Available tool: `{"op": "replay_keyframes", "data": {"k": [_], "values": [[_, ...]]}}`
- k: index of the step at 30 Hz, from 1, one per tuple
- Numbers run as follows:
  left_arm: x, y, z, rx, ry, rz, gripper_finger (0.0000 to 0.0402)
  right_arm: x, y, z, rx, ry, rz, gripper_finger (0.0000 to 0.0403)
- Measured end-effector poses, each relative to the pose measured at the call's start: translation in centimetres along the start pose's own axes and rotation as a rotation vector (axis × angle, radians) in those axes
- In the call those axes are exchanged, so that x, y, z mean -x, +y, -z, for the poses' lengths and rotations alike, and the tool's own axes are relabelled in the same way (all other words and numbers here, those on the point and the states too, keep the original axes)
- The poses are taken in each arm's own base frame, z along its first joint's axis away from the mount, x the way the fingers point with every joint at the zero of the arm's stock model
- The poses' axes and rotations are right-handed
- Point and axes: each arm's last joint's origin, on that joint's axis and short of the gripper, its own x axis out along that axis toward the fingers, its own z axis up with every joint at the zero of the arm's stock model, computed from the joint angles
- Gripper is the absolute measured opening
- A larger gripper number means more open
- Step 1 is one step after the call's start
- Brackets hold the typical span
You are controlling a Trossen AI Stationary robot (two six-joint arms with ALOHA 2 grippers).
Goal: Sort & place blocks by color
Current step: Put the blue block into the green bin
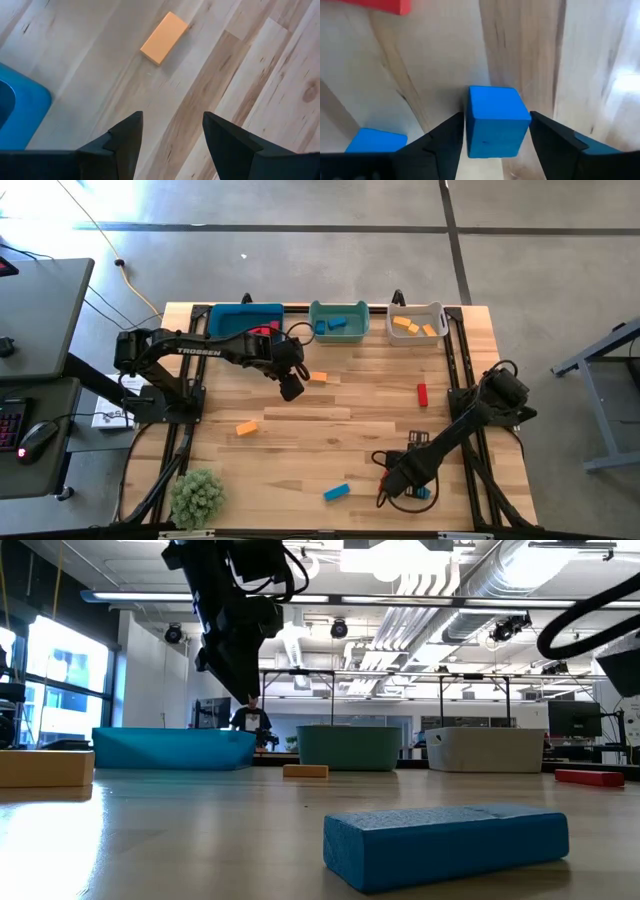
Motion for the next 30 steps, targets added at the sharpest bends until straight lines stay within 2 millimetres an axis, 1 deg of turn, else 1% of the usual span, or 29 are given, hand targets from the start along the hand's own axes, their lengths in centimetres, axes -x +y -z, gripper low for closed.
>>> {"op": "replay_keyframes", "data": {"k": [3,8,13,18,23,27,30], "values": [[0.0,0.0,0.0,0.0,-0.002,-0.006,0.0195,-0.4,0.0,0.0,0.001,0.005,-0.032,0.0187],[0.0,0.1,0.0,0.0,-0.005,-0.011,0.0195,-0.6,0.0,0.0,0.0,0.01,-0.061,0.0111],[0.0,0.5,-0.2,0.006,-0.014,-0.038,0.0195,-0.3,-0.1,-0.4,-0.003,0.012,-0.07,0.0108],[-0.1,1.3,-0.5,0.026,-0.017,-0.052,0.0195,0.3,-0.6,-1.4,-0.002,-0.02,-0.091,0.0108],[-0.1,2.5,-1.0,0.057,-0.039,-0.061,0.0195,1.8,-2.6,-2.7,-0.055,-0.101,-0.081,0.0108],[-0.1,3.4,-1.8,0.053,-0.091,-0.061,0.0195,3.3,-5.5,-4.2,-0.105,-0.166,-0.079,0.0108],[-0.1,4.3,-2.4,0.057,-0.131,-0.066,0.0195,4.5,-8.2,-5.3,-0.138,-0.216,-0.079,0.0108]]}}
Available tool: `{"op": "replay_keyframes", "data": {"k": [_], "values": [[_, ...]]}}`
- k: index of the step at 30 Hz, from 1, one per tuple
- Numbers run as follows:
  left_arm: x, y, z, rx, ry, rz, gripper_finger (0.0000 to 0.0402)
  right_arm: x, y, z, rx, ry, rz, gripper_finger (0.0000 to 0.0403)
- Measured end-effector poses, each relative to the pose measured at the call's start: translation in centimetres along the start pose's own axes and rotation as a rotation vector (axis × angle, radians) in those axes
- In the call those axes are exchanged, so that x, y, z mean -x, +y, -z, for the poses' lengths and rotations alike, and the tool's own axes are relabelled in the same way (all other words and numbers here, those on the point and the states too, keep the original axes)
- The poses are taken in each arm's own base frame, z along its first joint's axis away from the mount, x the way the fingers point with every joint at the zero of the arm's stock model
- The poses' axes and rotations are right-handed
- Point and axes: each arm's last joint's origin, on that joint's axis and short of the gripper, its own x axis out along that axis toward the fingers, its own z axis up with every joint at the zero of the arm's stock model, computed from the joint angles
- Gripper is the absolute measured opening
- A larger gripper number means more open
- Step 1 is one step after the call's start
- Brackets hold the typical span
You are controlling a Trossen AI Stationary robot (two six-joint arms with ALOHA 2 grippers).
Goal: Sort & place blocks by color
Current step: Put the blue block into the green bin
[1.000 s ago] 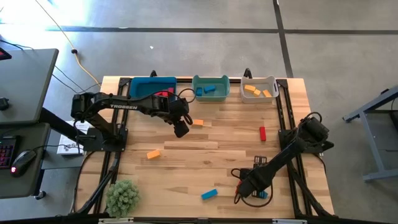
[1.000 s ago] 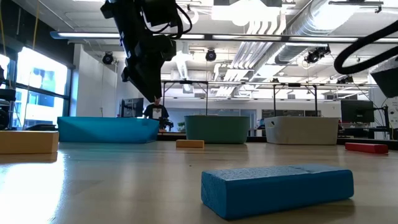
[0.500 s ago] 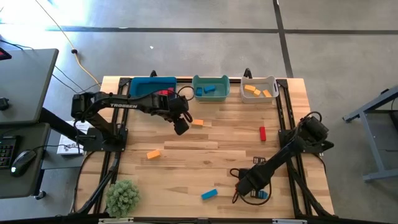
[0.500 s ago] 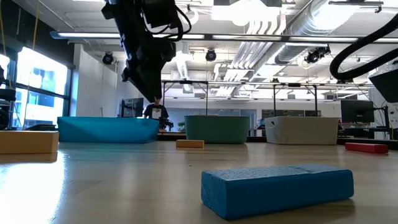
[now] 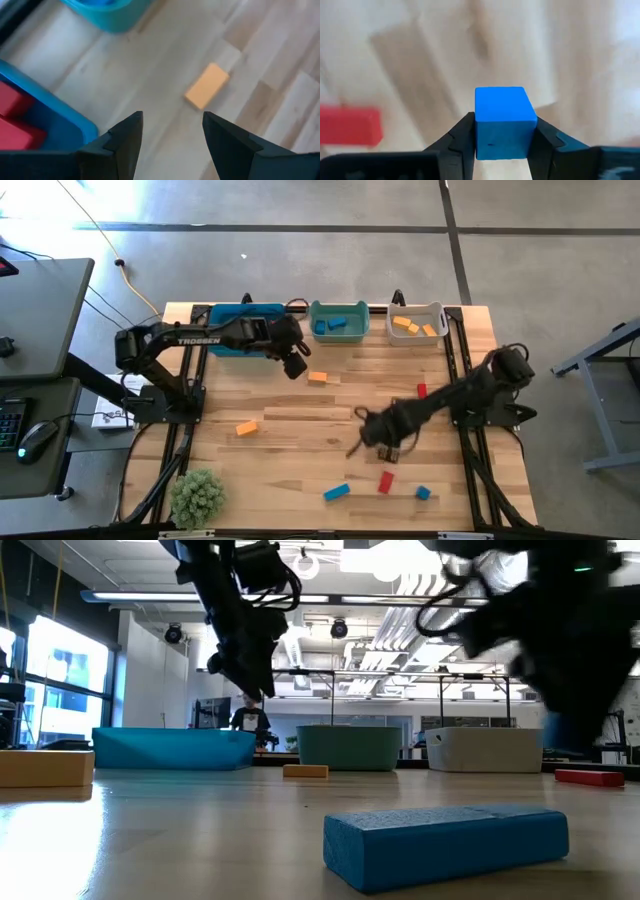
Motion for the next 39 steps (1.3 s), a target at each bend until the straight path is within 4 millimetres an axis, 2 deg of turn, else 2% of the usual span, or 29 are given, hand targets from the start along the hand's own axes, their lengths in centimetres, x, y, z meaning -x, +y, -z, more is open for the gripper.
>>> {"op": "replay_keyframes", "data": {"k": [9,19,25,28,32,39], "values": [[-0.2,2.6,-1.6,0.029,-0.103,-0.018,0.0195,2.9,-9.3,-4.4,-0.141,-0.191,0.047,0.0108],[-0.1,3.7,-2.8,-0.045,-0.197,-0.022,0.0195,5.8,-19.3,-8.9,-0.418,-0.658,0.062,0.0108],[0.0,3.8,-3.2,-0.109,-0.236,-0.029,0.0195,7.3,-24.5,-9.9,-0.579,-0.887,0.143,0.0108],[0.0,3.8,-3.2,-0.155,-0.245,-0.033,0.0195,7.5,-26.5,-10.0,-0.612,-0.941,0.181,0.0108],[0.0,3.6,-3.3,-0.183,-0.253,-0.01,0.0195,6.5,-28.5,-10.5,-0.653,-0.955,0.171,0.0108],[0.1,3.4,-3.6,-0.191,-0.28,0.053,0.0195,2.9,-28.9,-11.4,-0.683,-0.827,0.092,0.0108]]}}
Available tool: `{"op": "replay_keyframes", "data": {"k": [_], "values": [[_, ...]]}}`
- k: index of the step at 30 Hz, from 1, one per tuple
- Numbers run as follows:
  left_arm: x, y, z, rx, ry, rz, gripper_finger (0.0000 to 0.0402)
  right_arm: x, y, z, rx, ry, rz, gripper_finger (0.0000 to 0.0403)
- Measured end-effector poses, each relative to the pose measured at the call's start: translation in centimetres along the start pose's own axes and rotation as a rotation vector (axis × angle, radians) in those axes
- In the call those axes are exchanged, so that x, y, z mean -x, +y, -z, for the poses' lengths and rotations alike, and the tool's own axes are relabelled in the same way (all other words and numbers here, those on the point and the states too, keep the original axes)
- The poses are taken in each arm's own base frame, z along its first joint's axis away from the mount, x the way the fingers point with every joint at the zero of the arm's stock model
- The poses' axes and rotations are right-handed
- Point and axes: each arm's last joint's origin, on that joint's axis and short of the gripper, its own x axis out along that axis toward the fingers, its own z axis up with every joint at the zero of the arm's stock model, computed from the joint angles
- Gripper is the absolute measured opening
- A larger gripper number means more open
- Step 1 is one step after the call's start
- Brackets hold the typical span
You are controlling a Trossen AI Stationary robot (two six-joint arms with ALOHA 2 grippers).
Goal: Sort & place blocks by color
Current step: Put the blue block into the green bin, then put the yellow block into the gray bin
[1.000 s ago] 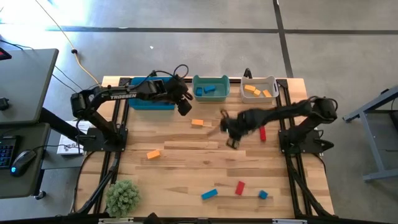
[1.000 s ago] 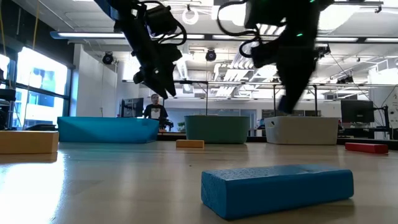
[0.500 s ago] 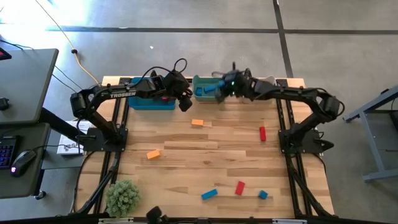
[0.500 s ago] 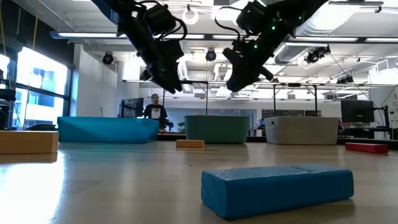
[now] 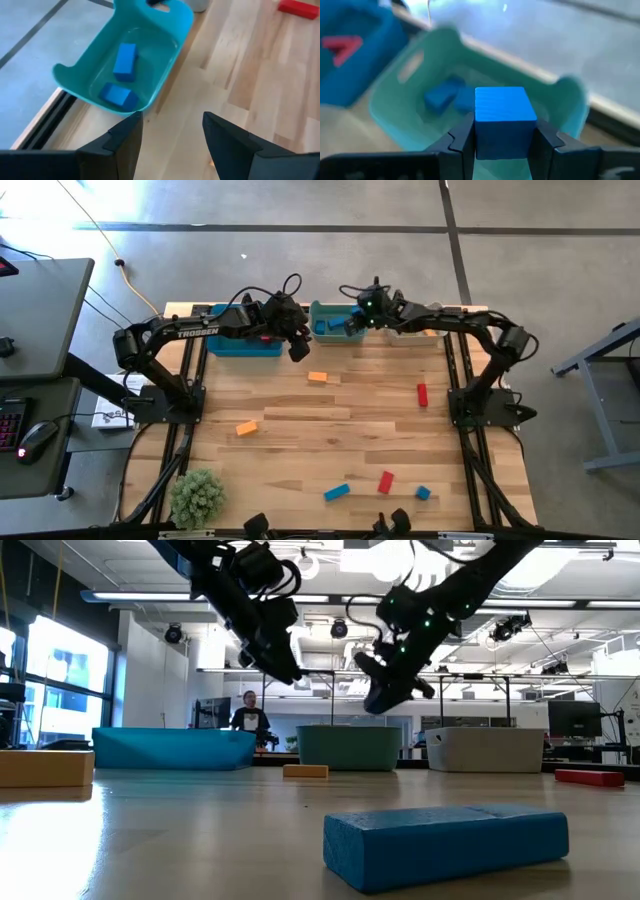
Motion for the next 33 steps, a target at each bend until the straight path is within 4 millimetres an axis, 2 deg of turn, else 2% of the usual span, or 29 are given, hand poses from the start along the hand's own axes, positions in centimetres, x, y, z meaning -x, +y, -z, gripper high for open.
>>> {"op": "replay_keyframes", "data": {"k": [3,8,14,17,25,33], "values": [[0.0,-0.1,0.0,0.0,0.003,0.026,0.0195,-1.0,0.1,0.8,-0.009,0.05,0.002,0.0108],[0.0,-0.2,0.1,-0.001,0.015,0.041,0.0195,-1.3,0.3,1.2,-0.022,0.07,0.01,0.0109],[0.0,-0.6,0.4,0.001,0.036,0.078,0.02,-1.3,0.3,1.2,-0.063,0.068,0.009,0.0209],[0.0,-0.9,0.5,-0.003,0.055,0.104,0.0211,-1.3,0.4,1.2,-0.078,0.08,-0.021,0.0234],[0.1,-1.9,0.6,-0.033,0.059,0.119,0.0247,-0.7,0.5,1.0,-0.096,0.088,-0.072,0.0241],[0.0,-3.4,0.6,-0.161,0.054,0.13,0.0246,2.4,0.7,-0.7,-0.099,-0.005,-0.107,0.0243]]}}
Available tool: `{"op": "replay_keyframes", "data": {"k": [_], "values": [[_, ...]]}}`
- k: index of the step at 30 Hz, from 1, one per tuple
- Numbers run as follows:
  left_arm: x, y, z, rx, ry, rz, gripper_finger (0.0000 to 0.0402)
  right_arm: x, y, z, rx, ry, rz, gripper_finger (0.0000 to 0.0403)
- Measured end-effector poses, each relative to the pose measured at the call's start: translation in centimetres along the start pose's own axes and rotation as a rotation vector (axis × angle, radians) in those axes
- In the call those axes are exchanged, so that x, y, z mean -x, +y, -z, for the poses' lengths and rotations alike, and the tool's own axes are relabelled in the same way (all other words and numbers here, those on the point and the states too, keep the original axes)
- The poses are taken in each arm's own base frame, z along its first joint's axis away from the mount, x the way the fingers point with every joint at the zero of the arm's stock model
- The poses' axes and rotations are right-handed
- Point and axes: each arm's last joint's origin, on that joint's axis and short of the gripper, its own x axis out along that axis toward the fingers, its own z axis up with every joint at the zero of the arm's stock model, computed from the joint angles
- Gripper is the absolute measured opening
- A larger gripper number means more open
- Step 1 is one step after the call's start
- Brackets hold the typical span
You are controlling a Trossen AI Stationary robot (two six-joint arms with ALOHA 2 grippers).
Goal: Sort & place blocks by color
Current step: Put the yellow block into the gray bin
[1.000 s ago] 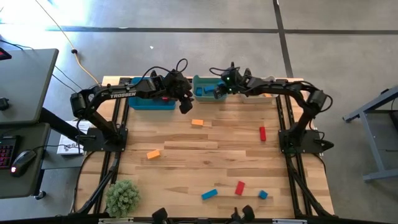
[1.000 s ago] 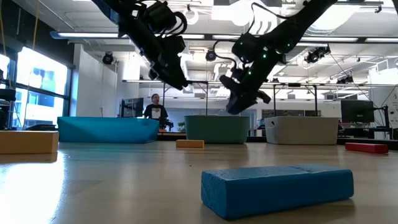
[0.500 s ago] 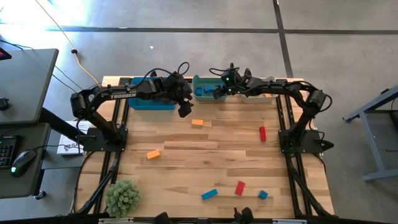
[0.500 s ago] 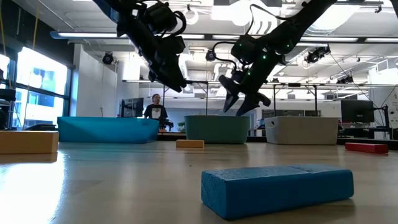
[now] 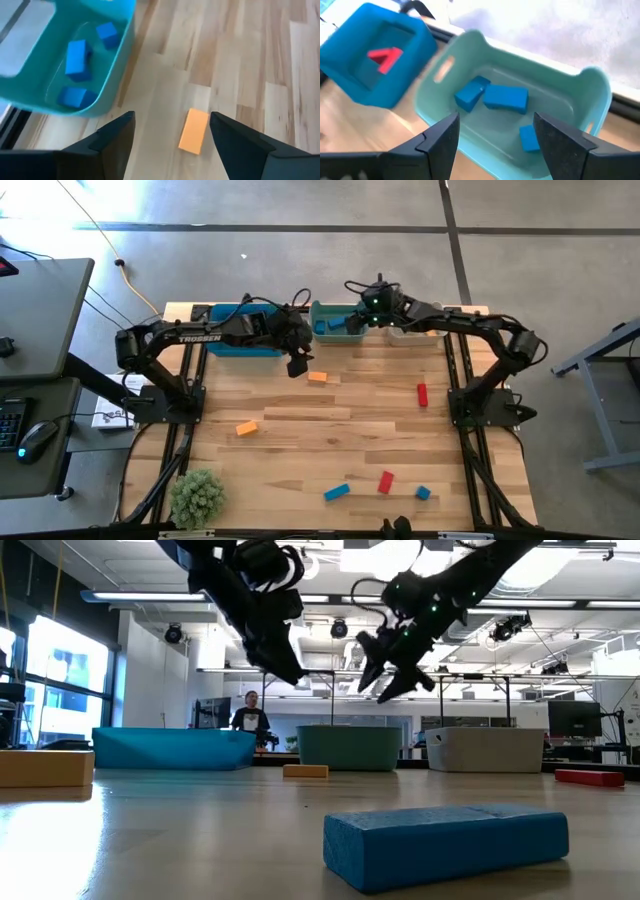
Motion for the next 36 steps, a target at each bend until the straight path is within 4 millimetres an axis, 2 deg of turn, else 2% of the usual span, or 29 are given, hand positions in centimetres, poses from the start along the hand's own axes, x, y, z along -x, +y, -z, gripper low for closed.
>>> {"op": "replay_keyframes", "data": {"k": [4,10,20,29,36], "values": [[-1.5,-0.7,0.3,-0.101,0.032,0.02,0.0246,1.7,0.5,-0.7,-0.001,-0.045,-0.029,0.0243],[-4.8,-1.5,1.5,-0.17,0.115,0.053,0.0246,3.3,1.4,-1.0,0.015,-0.082,-0.064,0.0243],[-8.8,-1.7,3.6,-0.184,0.222,0.081,0.0245,3.5,2.4,0.1,0.072,-0.034,-0.049,0.0243],[-11.0,-3.0,5.0,-0.235,0.291,0.118,0.0245,3.5,2.3,0.9,0.106,0.026,-0.001,0.0243],[-11.8,-3.7,5.0,-0.267,0.271,0.097,0.0242,3.5,2.3,0.9,0.107,0.029,0.001,0.0243]]}}
